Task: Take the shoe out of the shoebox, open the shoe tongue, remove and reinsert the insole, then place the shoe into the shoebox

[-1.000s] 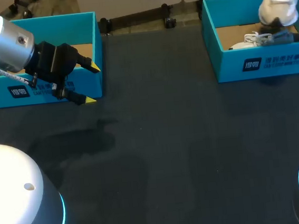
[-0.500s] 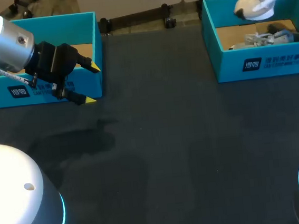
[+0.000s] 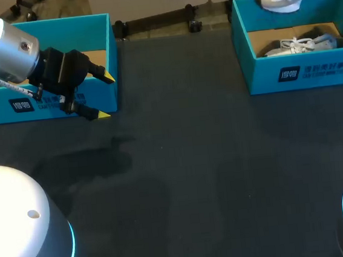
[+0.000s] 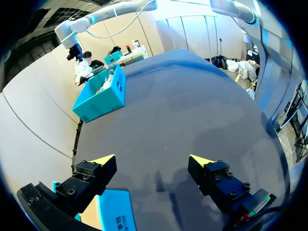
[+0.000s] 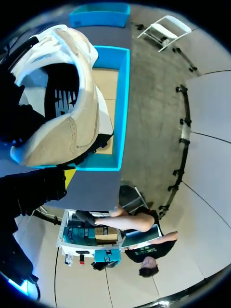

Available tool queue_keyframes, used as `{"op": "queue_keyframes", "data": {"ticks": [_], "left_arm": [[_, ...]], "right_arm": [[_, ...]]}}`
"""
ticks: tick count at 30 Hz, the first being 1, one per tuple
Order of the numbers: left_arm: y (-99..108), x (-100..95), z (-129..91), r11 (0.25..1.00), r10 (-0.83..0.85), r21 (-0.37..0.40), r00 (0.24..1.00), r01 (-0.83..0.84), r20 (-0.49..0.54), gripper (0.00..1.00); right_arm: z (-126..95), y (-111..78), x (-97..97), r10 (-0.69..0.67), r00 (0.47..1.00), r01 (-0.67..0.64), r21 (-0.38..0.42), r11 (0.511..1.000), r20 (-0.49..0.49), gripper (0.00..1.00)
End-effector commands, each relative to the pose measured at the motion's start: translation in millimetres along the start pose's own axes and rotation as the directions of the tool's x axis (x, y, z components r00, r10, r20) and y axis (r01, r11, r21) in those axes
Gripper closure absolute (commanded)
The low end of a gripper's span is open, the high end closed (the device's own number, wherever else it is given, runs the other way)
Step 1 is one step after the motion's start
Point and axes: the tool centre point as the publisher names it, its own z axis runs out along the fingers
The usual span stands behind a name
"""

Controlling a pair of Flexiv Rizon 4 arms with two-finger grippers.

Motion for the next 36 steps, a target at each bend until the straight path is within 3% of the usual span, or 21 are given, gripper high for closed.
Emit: {"op": "queue_keyframes", "data": {"ticks": [1,4,10,20,36], "left_arm": [[-0.3,0.5,-0.2,1.0,0.0,-0.003,1.0,0.0,0.0,0.0],[-0.3,0.5,-0.2,1.0,0.0,-0.003,1.0,0.0,0.0,0.0],[-0.3,0.5,-0.2,1.0,0.0,-0.003,1.0,0.0,0.0,0.0],[-0.3,0.5,-0.2,1.0,0.0,-0.003,1.0,0.0,0.0,0.0],[-0.3,0.5,-0.2,1.0,0.0,-0.003,1.0,0.0,0.0,0.0]], "right_arm": [[-1.8,1.9,-1.0,0.0,1.0,0.0,0.004,1.0,-0.002,1.0],[0.8,1.2,0.2,0.013,1.0,-0.013,0.014,1.0,-0.002,1.0],[7.7,-5.9,2.3,0.167,0.986,-0.166,0.04,0.985,-0.015,1.0],[17.2,-15.1,1.4,0.285,0.958,-0.287,0.048,0.957,0.037,1.0],[44.8,-30.3,13.7,0.292,0.954,-0.295,0.035,0.955,0.064,1.0]]}}
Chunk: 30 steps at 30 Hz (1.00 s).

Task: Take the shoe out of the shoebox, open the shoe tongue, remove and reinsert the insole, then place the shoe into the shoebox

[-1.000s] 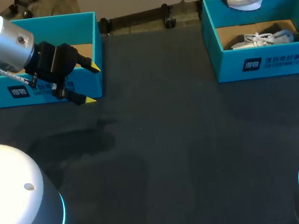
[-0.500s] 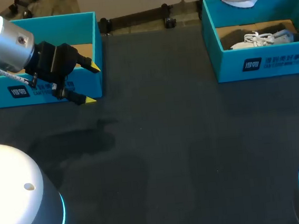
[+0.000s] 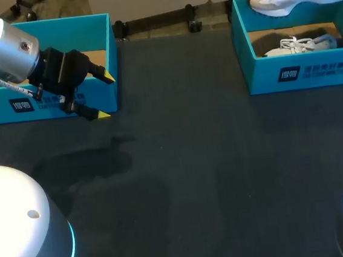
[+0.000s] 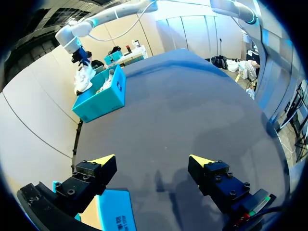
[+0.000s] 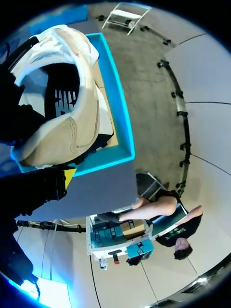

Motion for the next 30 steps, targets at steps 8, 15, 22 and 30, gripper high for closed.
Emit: {"op": "queue_keyframes", "data": {"ticks": [8,15,22,30], "left_arm": [[-0.3,0.5,-0.2,1.0,0.001,-0.003,1.0,-0.001,0.0,0.0],[-0.3,0.5,-0.2,1.0,0.001,-0.003,1.0,-0.001,0.0,0.0],[-0.3,0.5,-0.2,1.0,0.001,-0.003,1.0,-0.001,0.0,0.0],[-0.3,0.5,-0.2,1.0,0.001,-0.003,1.0,-0.001,0.0,0.0]], "right_arm": [[16.0,-21.8,2.5,-0.017,1.0,0.017,0.016,1.0,-0.012,1.0],[31.1,-23.6,6.0,-0.02,1.0,0.02,0.016,1.0,0.02,1.0],[44.2,-19.0,9.7,-0.023,1.0,0.022,0.013,1.0,0.019,1.0],[58.7,-19.3,10.2,-0.007,1.0,0.007,0.017,1.0,0.019,1.0]]}}
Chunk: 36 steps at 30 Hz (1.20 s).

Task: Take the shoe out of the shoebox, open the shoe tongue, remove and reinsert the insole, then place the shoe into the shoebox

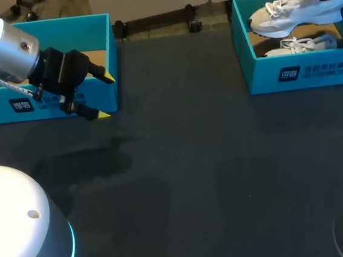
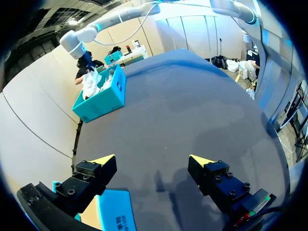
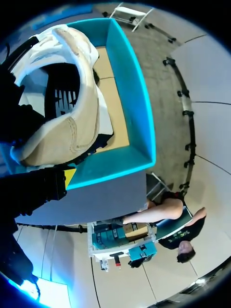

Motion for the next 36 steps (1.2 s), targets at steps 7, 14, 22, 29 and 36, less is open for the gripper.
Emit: {"op": "queue_keyframes", "data": {"ticks": [7,14,22,29,36], "left_arm": [[-0.3,0.5,-0.2,1.0,0.0,-0.003,1.0,0.0,0.0,0.0],[-0.3,0.5,-0.2,1.0,0.0,-0.003,1.0,0.0,0.0,0.0],[-0.3,0.5,-0.2,1.0,0.0,-0.003,1.0,0.0,0.0,0.0],[-0.3,0.5,-0.2,1.0,0.0,-0.003,1.0,0.0,0.0,0.0],[-0.3,0.5,-0.2,1.0,0.0,-0.003,1.0,0.0,0.0,0.0]], "right_arm": [[14.9,1.2,6.0,-0.011,1.0,0.011,0.019,1.0,0.0,1.0],[24.9,2.9,3.1,-0.004,1.0,0.004,0.032,0.999,0.007,1.0],[33.7,18.2,5.5,0.022,1.0,-0.022,0.028,0.999,0.004,1.0],[39.7,28.0,12.4,0.016,1.0,-0.016,0.015,1.0,0.0,1.0],[48.9,32.8,15.5,0.017,1.0,-0.017,0.003,1.0,0.006,1.0]]}}
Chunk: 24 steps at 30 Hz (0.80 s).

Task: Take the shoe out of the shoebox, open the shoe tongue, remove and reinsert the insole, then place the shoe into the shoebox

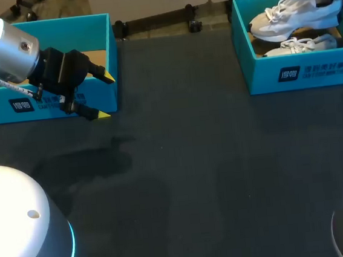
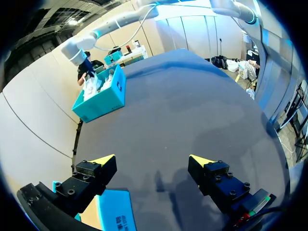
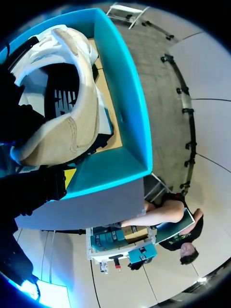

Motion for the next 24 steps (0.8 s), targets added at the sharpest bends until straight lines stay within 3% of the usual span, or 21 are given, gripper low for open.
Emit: {"op": "queue_keyframes", "data": {"ticks": [1,24], "left_arm": [[-0.3,0.5,-0.2,1.0,0.0,-0.003,1.0,0.0,0.0,0.0],[-0.3,0.5,-0.2,1.0,0.0,-0.003,1.0,0.0,0.0,0.0]], "right_arm": [[10.0,7.9,4.3,0.006,1.0,-0.006,0.006,1.0,0.002,1.0],[49.2,-8.0,9.5,0.018,1.0,-0.018,0.032,0.999,0.009,1.0]]}}
